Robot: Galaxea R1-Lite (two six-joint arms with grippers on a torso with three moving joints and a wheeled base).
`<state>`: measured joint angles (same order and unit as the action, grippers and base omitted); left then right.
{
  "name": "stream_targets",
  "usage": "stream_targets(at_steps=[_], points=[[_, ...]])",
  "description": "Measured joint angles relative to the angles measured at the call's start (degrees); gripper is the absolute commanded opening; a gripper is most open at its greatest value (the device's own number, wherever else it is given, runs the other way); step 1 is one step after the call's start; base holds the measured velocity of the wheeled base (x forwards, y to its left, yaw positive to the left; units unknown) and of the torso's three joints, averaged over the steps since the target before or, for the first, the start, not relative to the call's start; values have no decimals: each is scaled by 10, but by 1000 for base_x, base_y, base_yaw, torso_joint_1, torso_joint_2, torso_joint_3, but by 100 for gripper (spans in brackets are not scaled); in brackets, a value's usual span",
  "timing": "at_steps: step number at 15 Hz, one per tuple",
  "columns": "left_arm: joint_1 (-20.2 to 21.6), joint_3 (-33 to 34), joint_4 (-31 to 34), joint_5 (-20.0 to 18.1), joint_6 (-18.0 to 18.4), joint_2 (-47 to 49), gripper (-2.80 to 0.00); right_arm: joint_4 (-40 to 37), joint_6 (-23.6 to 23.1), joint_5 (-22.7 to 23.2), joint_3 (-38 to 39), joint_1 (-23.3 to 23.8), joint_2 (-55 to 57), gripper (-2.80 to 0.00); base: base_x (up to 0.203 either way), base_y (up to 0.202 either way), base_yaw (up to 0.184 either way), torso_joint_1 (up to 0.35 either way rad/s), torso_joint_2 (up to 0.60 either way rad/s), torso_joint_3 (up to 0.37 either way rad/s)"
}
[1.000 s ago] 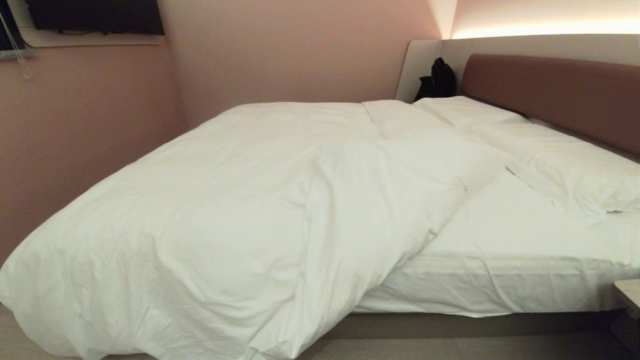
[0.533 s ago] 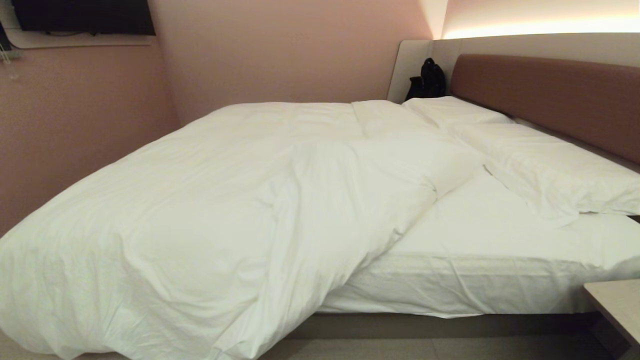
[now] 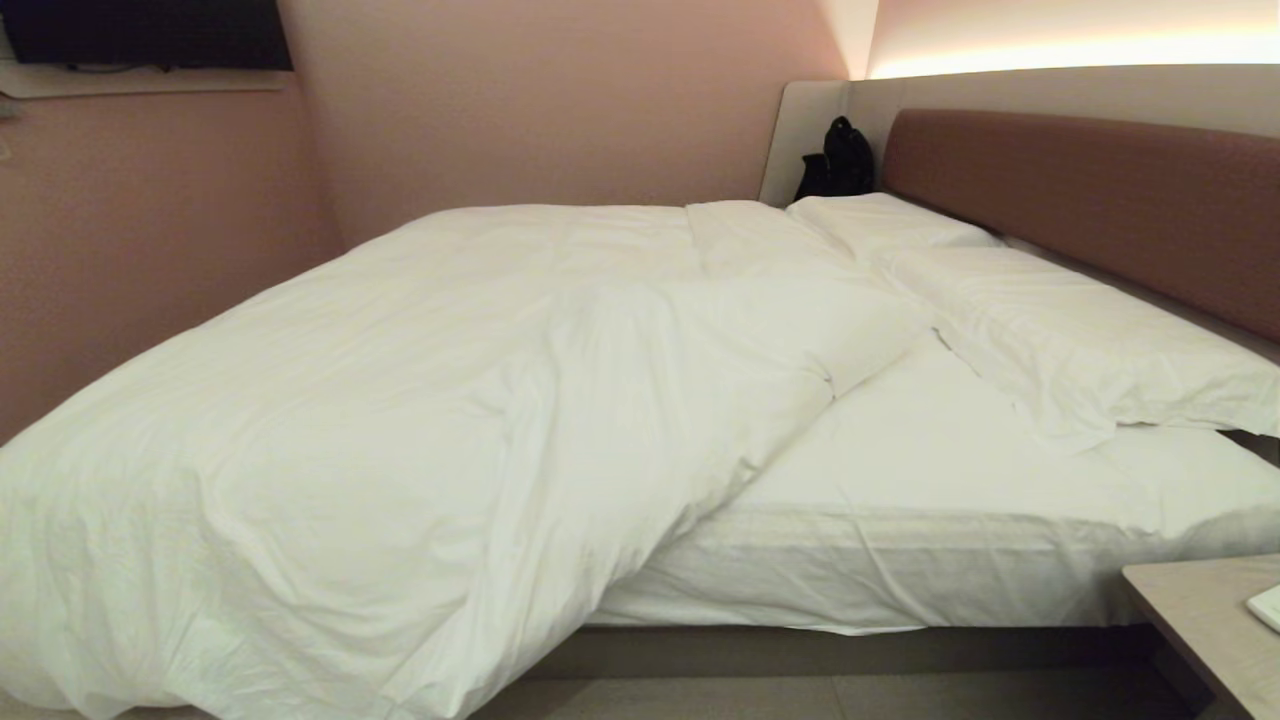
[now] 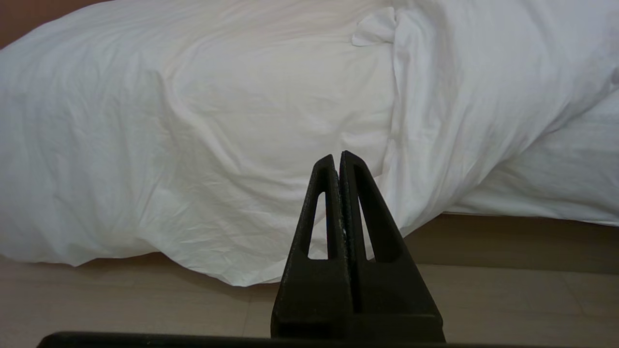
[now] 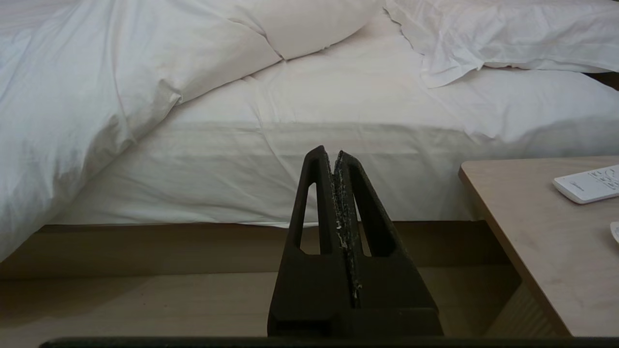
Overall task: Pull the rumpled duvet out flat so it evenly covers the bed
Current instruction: Hold the folded corner of the quilt
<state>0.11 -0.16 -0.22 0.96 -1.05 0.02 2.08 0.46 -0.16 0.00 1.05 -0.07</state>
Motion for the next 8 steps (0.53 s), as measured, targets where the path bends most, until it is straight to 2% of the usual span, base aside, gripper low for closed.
stream_targets(at_steps=[8], points=[[0,0,0,0,0,0,-280,0,-1,0,0,-1,0,-280,0,0,0,0,0,0]])
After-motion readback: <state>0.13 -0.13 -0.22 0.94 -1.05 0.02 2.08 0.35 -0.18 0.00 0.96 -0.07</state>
